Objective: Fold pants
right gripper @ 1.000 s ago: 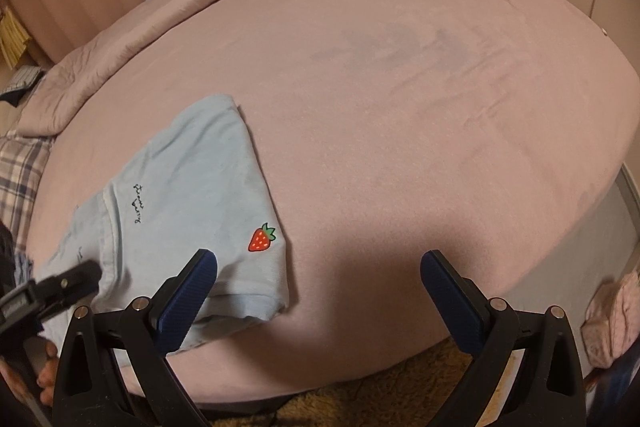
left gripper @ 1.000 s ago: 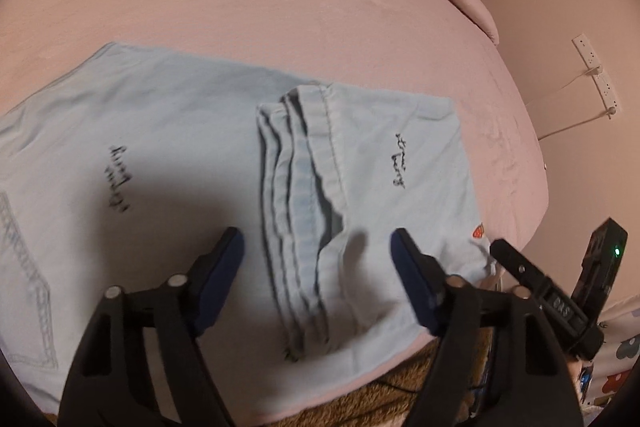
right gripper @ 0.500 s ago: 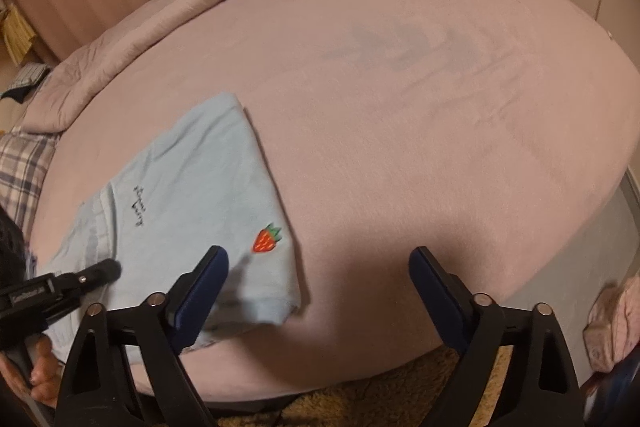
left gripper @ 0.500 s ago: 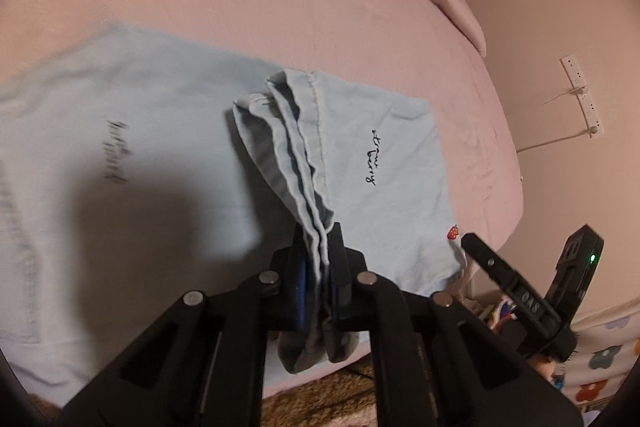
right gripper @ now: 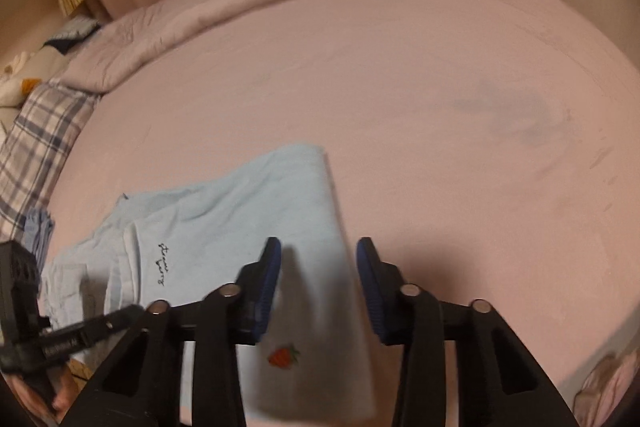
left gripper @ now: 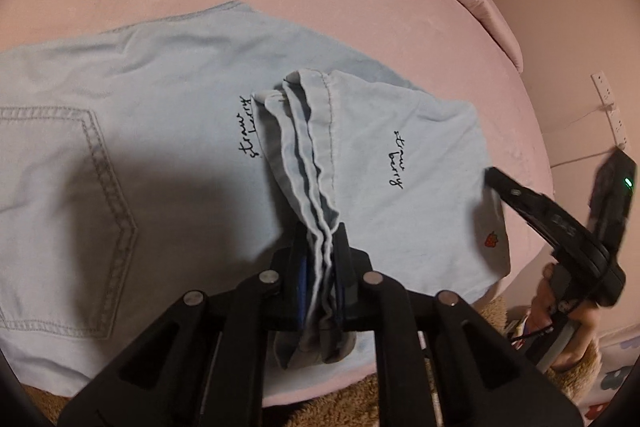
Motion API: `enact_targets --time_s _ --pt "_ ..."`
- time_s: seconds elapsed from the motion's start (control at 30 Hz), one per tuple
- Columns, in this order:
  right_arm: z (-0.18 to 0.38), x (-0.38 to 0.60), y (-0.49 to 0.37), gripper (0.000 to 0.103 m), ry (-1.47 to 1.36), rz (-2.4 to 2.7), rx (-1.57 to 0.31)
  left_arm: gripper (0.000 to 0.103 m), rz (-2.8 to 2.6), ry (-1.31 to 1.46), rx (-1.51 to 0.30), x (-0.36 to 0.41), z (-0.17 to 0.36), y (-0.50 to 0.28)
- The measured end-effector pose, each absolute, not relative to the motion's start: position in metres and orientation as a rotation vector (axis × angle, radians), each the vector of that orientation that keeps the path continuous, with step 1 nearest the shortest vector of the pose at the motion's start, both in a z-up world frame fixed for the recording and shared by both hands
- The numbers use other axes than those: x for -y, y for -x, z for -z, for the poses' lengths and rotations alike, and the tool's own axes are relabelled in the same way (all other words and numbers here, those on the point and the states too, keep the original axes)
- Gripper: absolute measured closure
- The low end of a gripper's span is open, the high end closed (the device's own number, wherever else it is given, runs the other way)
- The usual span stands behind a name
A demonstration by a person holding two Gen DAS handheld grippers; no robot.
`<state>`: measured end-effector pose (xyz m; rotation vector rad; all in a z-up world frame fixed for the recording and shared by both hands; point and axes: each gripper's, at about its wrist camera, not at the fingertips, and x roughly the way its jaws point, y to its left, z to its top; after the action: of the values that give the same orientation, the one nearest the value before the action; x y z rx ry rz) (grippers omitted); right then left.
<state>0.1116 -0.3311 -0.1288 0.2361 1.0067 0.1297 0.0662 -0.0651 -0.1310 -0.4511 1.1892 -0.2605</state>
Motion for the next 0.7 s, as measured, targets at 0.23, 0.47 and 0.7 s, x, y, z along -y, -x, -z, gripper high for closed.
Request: enact_targets --time_s 0.23,0.47,0.7 --pt "0.148 0.332 -0.095 0.064 -0.178 -0.118 -1.021 0.088 0.264 0.478 -1.189 0.064 0.134 -0.069" --pt "0.147 0.348 -0.081 0.064 -0.194 -0.138 -1.059 0.085 0.273 0.502 -1.179 0.059 0.132 -0.055" --pt "0.148 0.346 -0.067 0.064 -0.193 -0.102 -1.077 0.080 0.270 0.528 -1.176 0.061 0.131 -0.046"
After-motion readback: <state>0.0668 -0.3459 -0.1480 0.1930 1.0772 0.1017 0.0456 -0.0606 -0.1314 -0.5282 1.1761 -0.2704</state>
